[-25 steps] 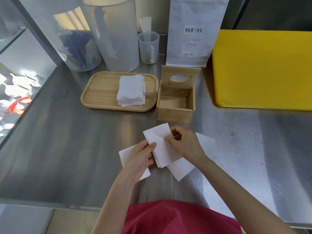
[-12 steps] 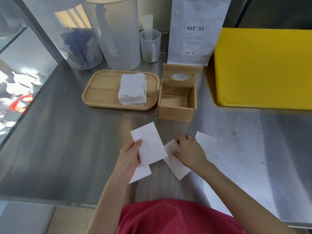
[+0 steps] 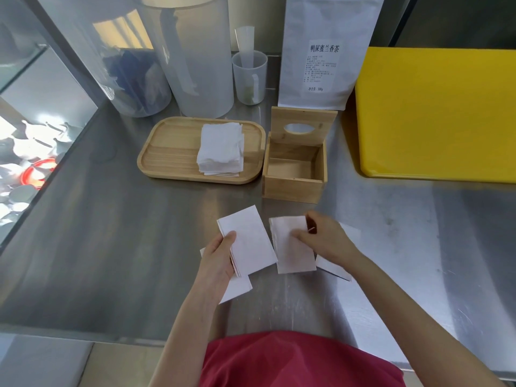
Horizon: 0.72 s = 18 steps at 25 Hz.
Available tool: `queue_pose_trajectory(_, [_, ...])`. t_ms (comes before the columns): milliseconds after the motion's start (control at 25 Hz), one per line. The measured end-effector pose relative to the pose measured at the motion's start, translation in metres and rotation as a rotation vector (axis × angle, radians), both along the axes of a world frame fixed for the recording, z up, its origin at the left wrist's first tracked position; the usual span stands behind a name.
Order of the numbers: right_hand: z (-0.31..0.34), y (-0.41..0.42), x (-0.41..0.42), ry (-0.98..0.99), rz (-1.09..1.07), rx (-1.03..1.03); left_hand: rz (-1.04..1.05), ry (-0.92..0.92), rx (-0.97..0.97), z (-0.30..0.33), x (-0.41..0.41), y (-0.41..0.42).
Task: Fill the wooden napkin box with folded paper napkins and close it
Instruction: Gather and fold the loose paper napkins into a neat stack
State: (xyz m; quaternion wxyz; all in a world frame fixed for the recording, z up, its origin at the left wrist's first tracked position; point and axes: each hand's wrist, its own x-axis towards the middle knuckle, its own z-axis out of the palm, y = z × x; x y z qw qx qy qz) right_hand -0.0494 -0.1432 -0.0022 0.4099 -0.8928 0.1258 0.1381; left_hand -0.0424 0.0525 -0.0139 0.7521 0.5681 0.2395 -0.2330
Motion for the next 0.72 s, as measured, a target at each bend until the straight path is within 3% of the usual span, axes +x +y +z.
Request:
queue_pose_trajectory(320, [0.029,0.001,0.005,0.003,-0.096,0.423,-0.087,-0.046,-0.002,0.003,0.000,-0.016])
queue_pose_trajectory(720, [0.009,0.022,0.006,-0.100,-0.056,0.133,-0.113,0.060,-0.058,0.002,0.001,-0.031])
